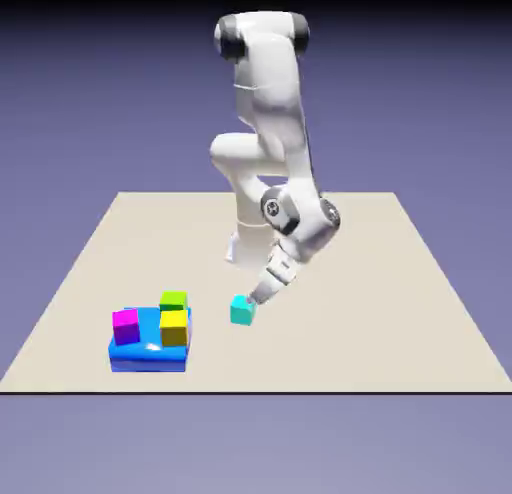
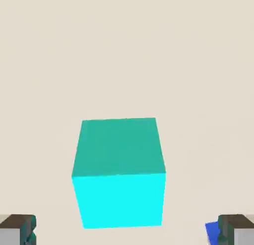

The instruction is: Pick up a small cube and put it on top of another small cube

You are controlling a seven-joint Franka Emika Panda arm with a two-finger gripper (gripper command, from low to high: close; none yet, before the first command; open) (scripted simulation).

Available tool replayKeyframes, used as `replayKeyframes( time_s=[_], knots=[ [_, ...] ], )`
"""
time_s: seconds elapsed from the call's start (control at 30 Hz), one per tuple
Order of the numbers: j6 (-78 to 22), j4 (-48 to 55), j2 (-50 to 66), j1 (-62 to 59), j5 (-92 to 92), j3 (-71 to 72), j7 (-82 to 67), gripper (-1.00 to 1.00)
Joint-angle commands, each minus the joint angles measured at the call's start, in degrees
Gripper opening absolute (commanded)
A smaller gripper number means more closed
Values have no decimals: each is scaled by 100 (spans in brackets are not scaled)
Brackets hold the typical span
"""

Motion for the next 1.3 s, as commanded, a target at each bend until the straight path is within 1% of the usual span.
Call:
replayKeyframes(
  time_s=[0.0,0.17,0.2,0.23,0.27,0.5,0.57,0.63,0.8,1.27],
  knots=[
    [49,36,183,-9,-249,-104,169,0],
    [293,217,1096,-65,-1494,-626,1015,0],
    [296,219,1108,-66,-1511,-633,1027,0],
    [296,219,1108,-66,-1511,-633,1027,-100],
    [296,219,1108,-66,-1511,-633,1027,-100],
    [-45,-34,-170,12,231,97,-157,-100],
    [-49,-36,-182,13,248,104,-169,-100],
    [-129,300,-350,414,202,241,-28,-100],
    [229,1101,-553,678,-302,-647,-1273,-100],
    [1350,2015,-532,87,-1389,-3234,-4744,-100]
  ],
)
